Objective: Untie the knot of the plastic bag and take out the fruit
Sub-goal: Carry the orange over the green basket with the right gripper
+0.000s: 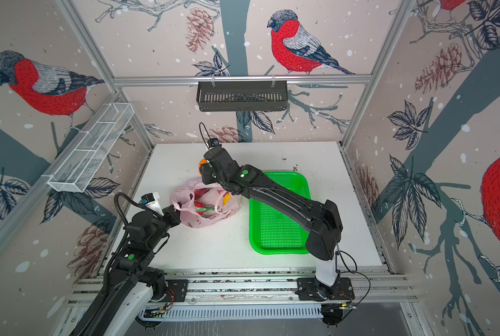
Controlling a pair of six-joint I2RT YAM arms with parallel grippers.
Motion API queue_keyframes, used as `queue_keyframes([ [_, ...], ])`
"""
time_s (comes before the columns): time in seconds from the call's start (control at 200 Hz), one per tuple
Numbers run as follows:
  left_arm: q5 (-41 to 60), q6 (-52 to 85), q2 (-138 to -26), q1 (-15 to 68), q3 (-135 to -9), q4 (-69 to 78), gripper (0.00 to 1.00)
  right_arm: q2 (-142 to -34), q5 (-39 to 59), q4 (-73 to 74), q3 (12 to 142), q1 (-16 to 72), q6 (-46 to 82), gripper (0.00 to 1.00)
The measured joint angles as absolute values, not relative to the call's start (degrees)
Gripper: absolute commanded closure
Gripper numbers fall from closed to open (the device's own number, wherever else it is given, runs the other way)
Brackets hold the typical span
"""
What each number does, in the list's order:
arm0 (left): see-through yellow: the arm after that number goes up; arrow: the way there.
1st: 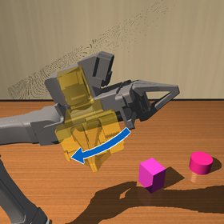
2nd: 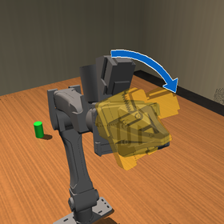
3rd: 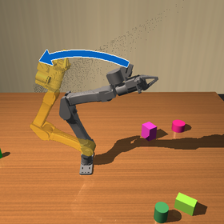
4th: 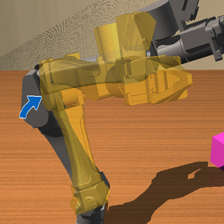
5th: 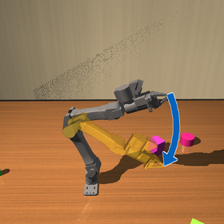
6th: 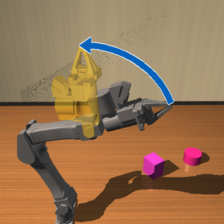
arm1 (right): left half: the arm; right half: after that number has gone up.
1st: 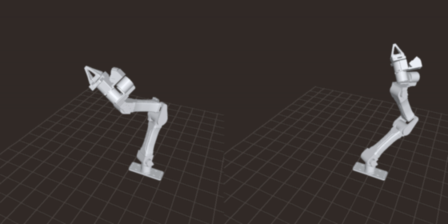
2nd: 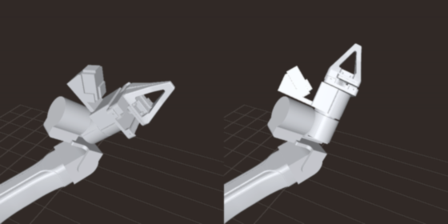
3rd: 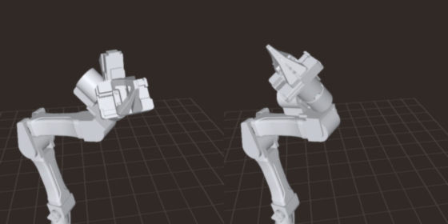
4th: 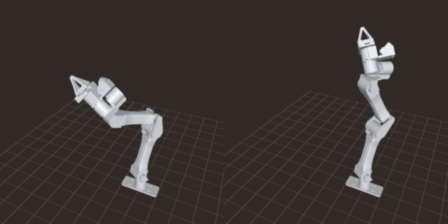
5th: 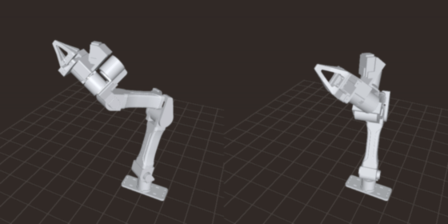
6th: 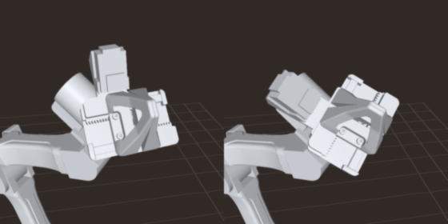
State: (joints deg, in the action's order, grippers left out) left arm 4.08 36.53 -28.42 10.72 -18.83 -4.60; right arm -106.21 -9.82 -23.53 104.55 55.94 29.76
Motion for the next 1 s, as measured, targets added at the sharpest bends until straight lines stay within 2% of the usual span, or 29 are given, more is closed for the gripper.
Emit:
queue_keyframes([
  [0.255,4.51,35.57,-29.69,10.72,-19.97,-4.71,1.0,-101.47,-12.21,-23.77,97.41,51.2,29.65,0.81],
  [0.67,5.91,34.5,-31.05,10.72,-21.45,-4.84,1.0,-89.93,-14.9,-23.51,76.38,41.23,32.47,0.82],
  [1.001,6.02,34.5,-30.87,10.72,-21.32,-4.84,1.0,-89.32,-14.0,-21.08,66.13,35.94,34.74,0.82],
])
